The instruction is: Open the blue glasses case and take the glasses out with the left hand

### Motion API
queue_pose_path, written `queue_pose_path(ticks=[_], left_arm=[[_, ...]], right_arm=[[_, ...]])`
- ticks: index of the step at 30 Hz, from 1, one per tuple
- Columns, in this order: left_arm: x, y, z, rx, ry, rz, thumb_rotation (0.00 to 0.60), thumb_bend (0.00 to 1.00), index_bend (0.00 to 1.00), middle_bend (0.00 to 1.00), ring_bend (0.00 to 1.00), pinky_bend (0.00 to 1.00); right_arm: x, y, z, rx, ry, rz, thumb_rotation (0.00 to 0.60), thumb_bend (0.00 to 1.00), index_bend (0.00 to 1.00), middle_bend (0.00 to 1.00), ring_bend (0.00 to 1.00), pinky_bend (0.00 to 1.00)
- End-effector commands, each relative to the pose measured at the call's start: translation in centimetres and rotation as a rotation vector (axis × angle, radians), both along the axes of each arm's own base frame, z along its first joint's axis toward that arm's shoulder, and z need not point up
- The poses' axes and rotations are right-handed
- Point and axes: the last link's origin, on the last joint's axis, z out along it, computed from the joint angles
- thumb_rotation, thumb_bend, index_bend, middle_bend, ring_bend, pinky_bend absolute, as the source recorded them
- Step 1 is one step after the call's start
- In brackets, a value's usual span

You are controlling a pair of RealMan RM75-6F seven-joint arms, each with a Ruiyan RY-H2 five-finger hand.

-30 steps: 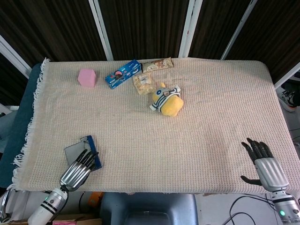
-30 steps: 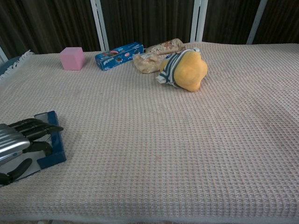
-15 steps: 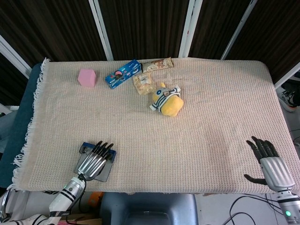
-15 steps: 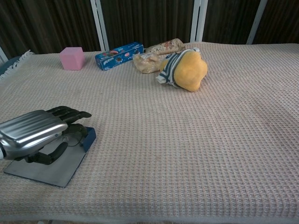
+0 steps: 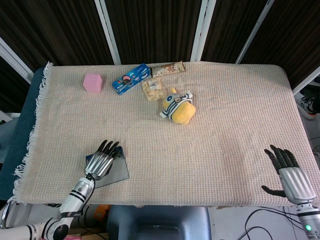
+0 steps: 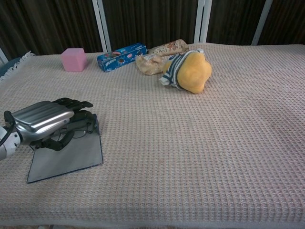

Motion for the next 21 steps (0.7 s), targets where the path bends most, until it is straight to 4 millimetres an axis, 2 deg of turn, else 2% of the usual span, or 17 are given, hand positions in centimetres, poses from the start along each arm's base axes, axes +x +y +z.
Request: queue_pose_path(ticks=[1,5,7,13,15,21], left_arm=[[0.5,-0.7,1.0,-0.002,-0.037,-0.022,0.6,0.61,0.04,0.0,0.0,0.0],[1.0,-0.5,2.2,0.053,-0.135,-0.036,0.6,0.48,0.12,0.0,0.0,0.0],[0.8,-0.1,2.7,0.084,-0.183,-0.022,0.6,0.45,0.15,0.0,0.0,0.0],[0.0,0.7,3.0,0.091,-0.252,0.044,0.6,0.44,0.23,0.0,0.0,0.0],[-1.0,1.5,2.7,0.062,-0.325,0.162,0.6,0.44,0.27,0.0,0.0,0.0],[-1.5,2.8,2.4,0.059,-0.301,0.205,0.6,0.44,0.31,0.0,0.0,0.0]], right_arm=[[0.0,0.0,0.1,-0.003,-0.001,-0.002,0.6,0.19,0.0,0.0,0.0,0.0],[0.0,0.1,-0.1,0.004,0.002,0.001,0.6,0.19,0.0,0.0,0.0,0.0],[0.0,0.1,-0.2,0.008,0.004,0.001,0.6,0.19,0.0,0.0,0.0,0.0],[0.0,0.1,-0.2,0.007,0.005,0.002,0.6,0.19,0.0,0.0,0.0,0.0],[0.0,0.0,-0.5,0.018,0.012,0.0,0.6,0.19,0.0,0.0,0.0,0.0],[0.0,-0.2,-0.7,0.016,0.018,-0.007,0.6,0.19,0.0,0.0,0.0,0.0]])
